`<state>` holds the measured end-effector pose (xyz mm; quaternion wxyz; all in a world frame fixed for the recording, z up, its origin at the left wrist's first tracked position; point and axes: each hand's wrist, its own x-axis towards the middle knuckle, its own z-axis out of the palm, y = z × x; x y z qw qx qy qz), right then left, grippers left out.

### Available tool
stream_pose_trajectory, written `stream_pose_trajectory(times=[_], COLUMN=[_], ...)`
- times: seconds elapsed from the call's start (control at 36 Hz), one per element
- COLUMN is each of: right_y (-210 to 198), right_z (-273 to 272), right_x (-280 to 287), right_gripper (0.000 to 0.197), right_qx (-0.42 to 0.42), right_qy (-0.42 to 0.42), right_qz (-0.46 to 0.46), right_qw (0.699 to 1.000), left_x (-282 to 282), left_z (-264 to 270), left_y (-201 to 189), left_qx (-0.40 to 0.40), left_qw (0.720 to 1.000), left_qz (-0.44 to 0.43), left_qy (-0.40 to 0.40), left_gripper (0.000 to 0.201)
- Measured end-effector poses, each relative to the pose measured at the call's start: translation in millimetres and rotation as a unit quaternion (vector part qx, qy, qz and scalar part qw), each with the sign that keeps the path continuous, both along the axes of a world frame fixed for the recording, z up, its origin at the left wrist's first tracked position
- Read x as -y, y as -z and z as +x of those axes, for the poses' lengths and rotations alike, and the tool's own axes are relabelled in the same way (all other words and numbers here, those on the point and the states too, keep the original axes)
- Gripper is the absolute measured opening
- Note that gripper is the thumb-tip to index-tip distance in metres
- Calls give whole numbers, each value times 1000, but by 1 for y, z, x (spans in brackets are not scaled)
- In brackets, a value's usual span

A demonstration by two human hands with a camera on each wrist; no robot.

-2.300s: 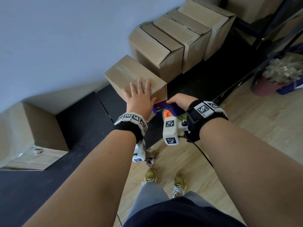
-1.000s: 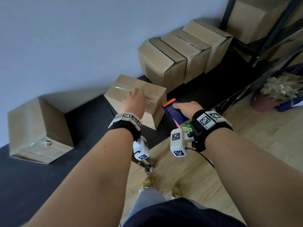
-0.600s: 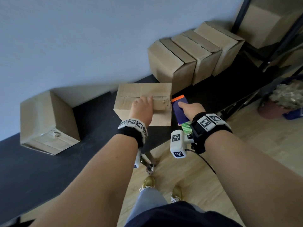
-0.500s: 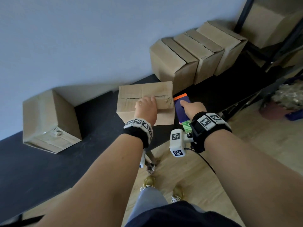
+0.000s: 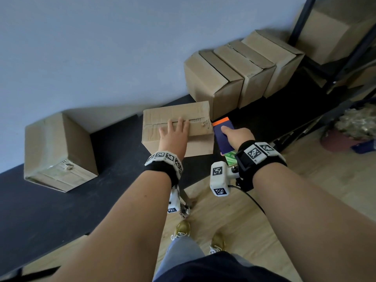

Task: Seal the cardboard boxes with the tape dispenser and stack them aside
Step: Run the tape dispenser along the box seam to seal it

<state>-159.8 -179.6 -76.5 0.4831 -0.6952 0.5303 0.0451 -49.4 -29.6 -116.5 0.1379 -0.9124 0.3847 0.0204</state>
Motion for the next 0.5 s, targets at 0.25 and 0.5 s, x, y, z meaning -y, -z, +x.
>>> stream_pose_trajectory(times=[0.25, 0.5], right_y=[0, 5], right_z=[4, 9], right_x=[-5, -12], right_gripper=[57, 58], right_qx=[-11, -11], right_qy=[3, -5], right_qz=[1, -24], right_qw=[1000, 1000], left_x=[10, -27], left_z=[-1, 26], left_y=[-15, -5], left_qx=[-13, 34], left_qw=[1000, 950], left_qz=[-17, -229], left_qy=[14, -211], left_gripper=[56, 47])
